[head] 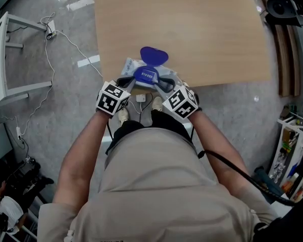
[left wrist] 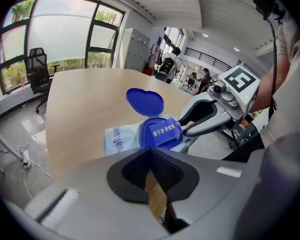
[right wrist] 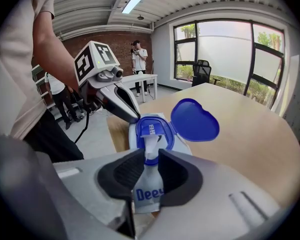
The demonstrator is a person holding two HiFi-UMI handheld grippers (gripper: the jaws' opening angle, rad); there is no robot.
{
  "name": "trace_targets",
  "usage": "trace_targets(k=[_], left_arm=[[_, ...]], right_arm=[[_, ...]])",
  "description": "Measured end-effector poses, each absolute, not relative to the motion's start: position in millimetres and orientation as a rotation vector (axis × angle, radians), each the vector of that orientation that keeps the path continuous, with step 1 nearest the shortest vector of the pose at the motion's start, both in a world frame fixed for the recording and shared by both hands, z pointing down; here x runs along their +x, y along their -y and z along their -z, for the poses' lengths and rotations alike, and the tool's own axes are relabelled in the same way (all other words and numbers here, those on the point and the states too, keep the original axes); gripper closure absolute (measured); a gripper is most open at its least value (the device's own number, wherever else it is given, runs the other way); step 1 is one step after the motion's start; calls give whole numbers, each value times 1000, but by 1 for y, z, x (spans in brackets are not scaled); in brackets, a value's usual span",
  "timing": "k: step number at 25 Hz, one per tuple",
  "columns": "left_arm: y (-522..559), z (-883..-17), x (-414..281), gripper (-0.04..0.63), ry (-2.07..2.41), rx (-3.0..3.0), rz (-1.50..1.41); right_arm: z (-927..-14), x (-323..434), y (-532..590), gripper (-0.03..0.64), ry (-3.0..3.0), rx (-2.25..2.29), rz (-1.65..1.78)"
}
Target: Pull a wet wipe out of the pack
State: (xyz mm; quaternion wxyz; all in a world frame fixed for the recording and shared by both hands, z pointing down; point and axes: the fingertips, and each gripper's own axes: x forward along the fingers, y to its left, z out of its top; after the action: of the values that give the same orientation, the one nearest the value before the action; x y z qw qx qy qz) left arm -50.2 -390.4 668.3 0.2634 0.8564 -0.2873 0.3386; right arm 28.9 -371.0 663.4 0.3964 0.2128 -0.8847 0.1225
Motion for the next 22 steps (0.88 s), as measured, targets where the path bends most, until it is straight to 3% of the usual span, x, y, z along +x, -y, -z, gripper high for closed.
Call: trace_targets(k=[6, 16, 22], left_arm=[[389, -669, -50, 594, 782, 2307, -916], [389, -672, -49, 594, 779, 2302, -924], [389, -671, -49, 594, 779, 2309, -938]], right_arm=[[-664, 24, 371, 540, 2230, 518, -301], [-662, 25, 371, 609, 2231, 523, -286], [-654, 27, 375, 614, 2250, 557, -309]])
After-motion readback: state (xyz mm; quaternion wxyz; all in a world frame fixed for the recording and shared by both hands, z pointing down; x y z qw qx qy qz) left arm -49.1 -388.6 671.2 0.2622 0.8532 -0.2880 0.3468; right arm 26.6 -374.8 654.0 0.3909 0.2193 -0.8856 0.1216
